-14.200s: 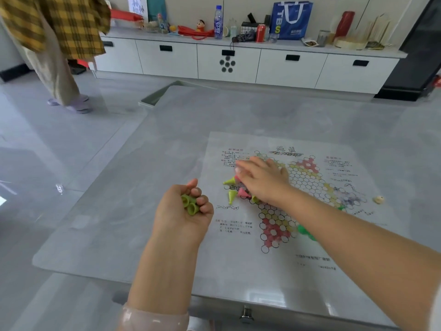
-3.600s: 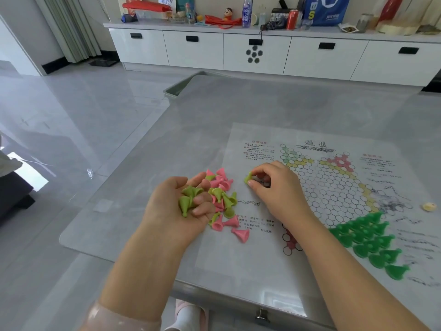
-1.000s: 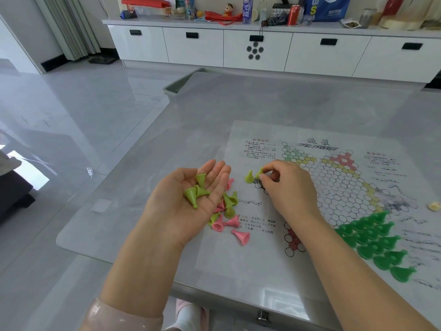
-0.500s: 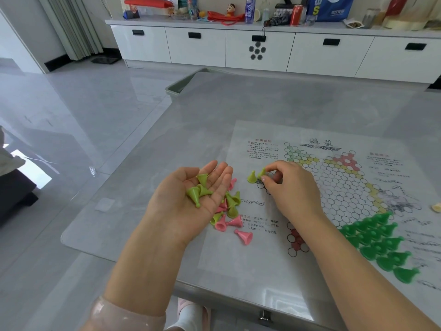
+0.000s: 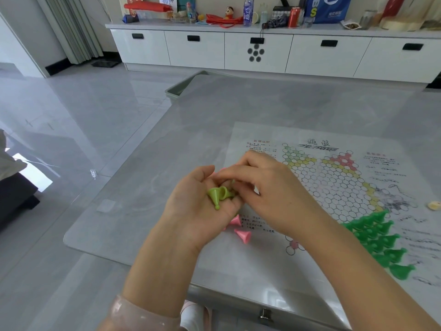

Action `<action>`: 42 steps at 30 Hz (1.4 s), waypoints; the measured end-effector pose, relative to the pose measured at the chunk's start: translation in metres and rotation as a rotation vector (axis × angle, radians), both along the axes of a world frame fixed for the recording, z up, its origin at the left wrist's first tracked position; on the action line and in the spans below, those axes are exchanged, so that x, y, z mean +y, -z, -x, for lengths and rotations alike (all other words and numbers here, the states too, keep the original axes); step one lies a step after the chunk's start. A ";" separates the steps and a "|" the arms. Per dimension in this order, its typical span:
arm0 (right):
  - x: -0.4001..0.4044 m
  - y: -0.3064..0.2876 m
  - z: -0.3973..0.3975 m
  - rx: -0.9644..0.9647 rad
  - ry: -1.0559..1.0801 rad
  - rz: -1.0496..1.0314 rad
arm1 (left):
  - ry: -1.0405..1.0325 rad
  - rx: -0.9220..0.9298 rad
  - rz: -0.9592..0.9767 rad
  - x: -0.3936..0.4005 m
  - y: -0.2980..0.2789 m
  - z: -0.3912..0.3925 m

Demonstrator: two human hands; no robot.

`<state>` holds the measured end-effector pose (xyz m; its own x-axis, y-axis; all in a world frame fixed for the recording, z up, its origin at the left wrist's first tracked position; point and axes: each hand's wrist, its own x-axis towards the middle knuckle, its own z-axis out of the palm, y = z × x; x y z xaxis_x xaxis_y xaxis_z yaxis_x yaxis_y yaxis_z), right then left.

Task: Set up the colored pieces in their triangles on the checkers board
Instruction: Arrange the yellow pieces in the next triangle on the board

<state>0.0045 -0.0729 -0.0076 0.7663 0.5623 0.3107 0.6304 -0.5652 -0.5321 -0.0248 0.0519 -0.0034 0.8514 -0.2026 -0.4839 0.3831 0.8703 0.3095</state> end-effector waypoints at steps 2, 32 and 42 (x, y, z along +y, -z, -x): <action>-0.003 0.002 -0.003 -0.013 0.015 0.028 | 0.007 0.004 -0.030 -0.001 0.001 -0.002; -0.035 0.020 -0.027 0.131 0.503 -0.374 | -0.079 0.027 -0.105 0.005 0.003 -0.007; -0.031 0.042 -0.026 0.200 0.425 0.027 | -0.171 0.040 -0.118 0.009 0.004 -0.008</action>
<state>0.0301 -0.1043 -0.0497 0.9738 0.1911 0.1232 0.2264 -0.7664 -0.6011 -0.0171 0.0610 -0.0070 0.8482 0.0031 -0.5297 0.2467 0.8825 0.4003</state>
